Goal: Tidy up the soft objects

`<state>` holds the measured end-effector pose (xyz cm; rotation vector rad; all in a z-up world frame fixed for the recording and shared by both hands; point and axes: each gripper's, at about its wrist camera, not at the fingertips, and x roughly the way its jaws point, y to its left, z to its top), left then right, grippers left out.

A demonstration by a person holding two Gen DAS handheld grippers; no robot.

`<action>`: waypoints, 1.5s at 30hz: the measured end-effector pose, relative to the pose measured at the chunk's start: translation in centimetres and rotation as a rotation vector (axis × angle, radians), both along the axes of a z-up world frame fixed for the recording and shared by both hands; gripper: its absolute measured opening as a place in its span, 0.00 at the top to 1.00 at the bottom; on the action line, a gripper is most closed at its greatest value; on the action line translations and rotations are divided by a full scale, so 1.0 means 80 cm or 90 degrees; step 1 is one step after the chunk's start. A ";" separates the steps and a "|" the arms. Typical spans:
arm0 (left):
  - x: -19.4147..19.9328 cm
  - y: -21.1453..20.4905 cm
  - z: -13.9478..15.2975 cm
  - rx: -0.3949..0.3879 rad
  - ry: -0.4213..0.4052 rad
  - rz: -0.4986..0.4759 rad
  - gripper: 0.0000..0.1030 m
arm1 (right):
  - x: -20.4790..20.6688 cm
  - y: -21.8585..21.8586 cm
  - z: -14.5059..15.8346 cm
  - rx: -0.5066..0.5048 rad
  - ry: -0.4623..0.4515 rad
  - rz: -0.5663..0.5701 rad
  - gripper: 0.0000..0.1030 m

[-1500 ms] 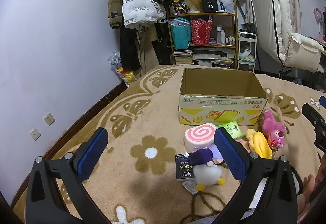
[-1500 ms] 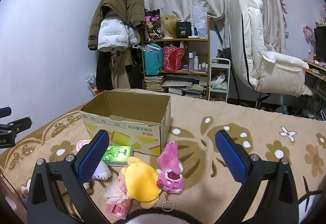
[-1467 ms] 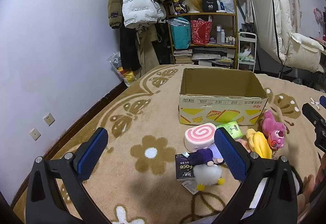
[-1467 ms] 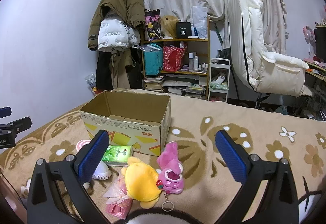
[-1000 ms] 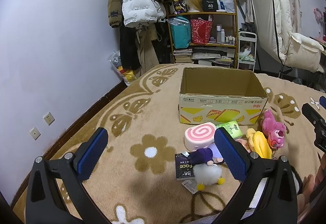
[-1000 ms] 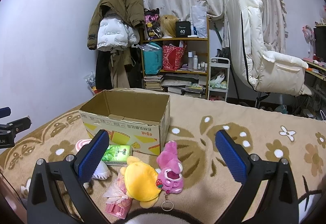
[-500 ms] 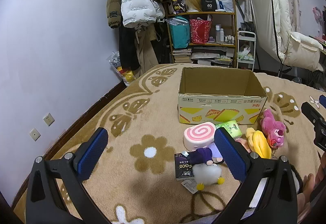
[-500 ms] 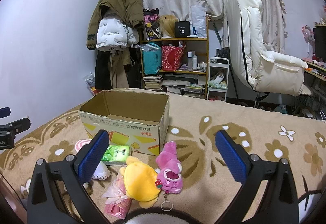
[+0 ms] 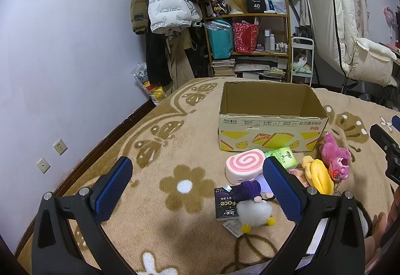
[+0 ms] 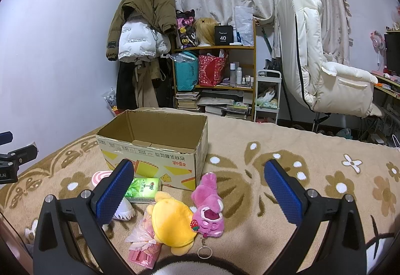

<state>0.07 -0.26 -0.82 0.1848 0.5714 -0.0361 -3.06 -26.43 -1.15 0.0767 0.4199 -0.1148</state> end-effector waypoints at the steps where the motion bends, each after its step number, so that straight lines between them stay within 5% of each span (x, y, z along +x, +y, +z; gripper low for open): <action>1: 0.001 0.000 0.001 -0.001 0.000 0.000 0.00 | 0.000 0.000 0.000 -0.001 0.000 0.000 0.00; 45: 0.000 0.000 -0.009 -0.001 0.004 0.004 0.00 | -0.003 -0.001 -0.004 -0.002 -0.002 0.000 0.00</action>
